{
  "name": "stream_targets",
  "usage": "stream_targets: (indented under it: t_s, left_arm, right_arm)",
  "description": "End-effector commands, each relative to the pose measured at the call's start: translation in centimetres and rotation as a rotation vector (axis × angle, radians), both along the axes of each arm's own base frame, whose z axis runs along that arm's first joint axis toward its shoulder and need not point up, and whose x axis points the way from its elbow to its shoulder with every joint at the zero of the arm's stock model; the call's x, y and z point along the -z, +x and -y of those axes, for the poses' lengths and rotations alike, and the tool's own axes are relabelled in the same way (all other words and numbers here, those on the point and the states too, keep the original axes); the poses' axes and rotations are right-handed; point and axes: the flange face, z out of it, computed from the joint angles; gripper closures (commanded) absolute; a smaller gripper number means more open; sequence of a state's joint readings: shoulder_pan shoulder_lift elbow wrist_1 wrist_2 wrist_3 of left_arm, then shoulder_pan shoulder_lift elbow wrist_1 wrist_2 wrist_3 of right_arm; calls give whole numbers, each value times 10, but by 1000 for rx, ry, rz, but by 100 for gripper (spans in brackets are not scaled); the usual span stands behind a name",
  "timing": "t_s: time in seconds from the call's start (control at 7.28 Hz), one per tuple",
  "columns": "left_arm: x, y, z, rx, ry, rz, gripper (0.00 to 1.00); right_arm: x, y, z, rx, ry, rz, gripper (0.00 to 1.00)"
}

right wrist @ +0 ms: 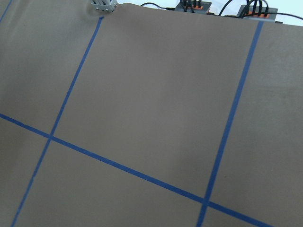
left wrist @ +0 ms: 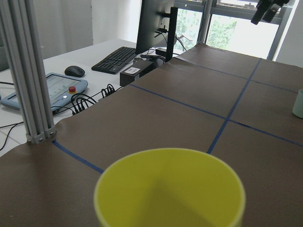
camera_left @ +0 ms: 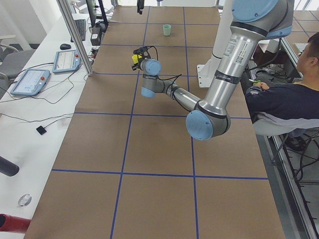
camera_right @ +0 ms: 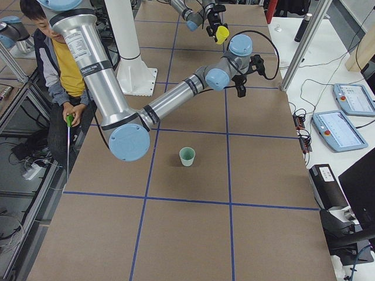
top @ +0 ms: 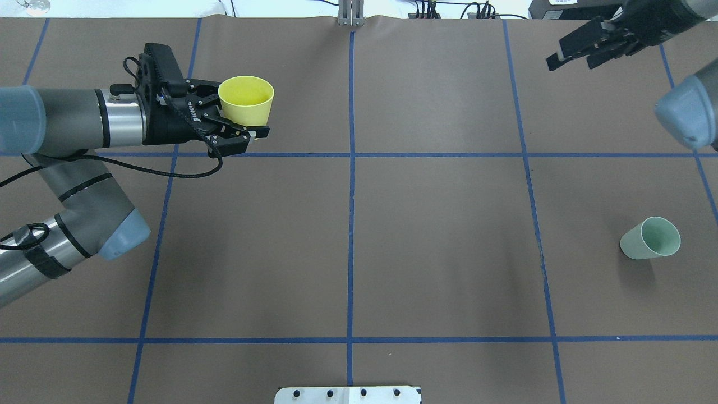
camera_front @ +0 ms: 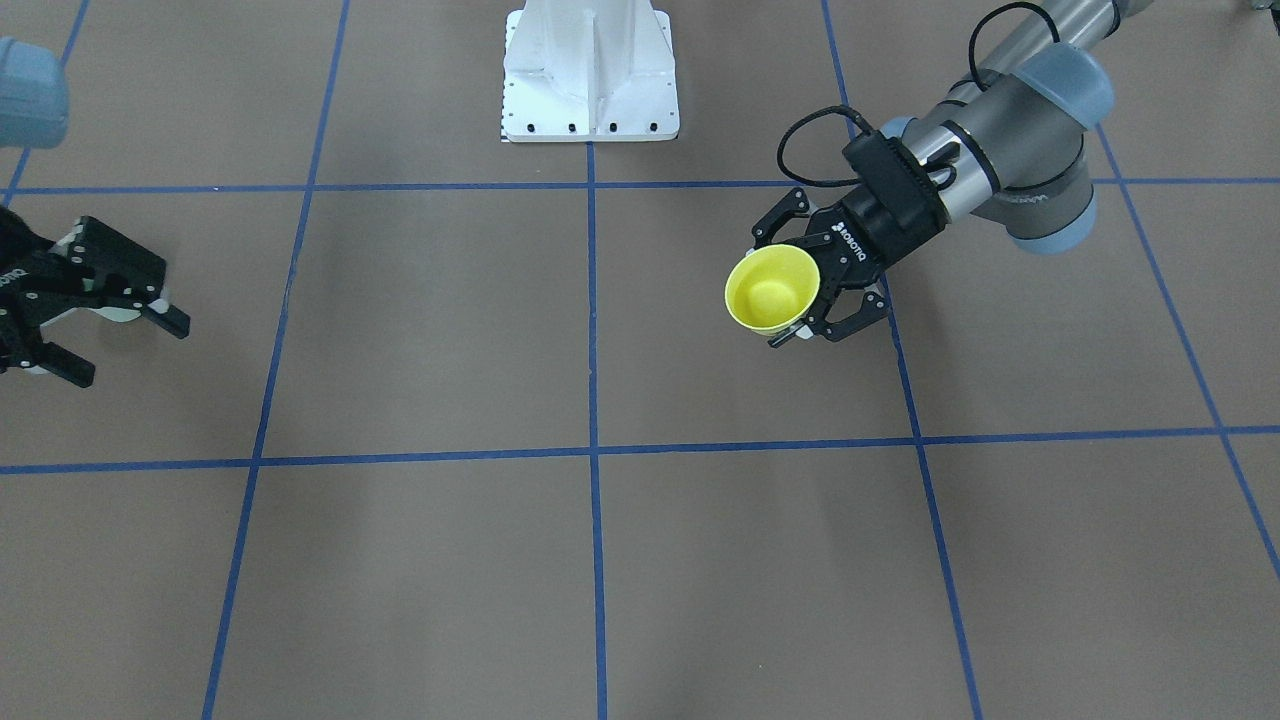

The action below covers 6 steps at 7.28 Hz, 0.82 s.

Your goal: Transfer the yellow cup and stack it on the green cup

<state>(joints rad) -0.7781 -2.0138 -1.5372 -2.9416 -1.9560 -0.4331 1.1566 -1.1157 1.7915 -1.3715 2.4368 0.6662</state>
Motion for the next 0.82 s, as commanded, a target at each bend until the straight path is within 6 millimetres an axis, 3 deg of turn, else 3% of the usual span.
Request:
stream_targets:
  t_s: [0.0,0.14,0.41,0.55,0.69]
  left_arm:
    - [19,24,15,45,40,1,100]
    - [28,47,2,67,111,9,100]
    - [24,59,-9,90,186,-6,100]
    - [18,73,-21,114,219,-20,100]
    - [13,83,-26,125,228,-26,100]
  right_arm:
    - [82,-66,-14,23,-64,11,0]
    - [110,-92,-22,52,-91,3,0]
    - [169,-135,-39,101,-157,-40,0]
    - [186,-156,-51,110,-191,-44,0]
    - [203,-170,-46,102,-235,-38,0]
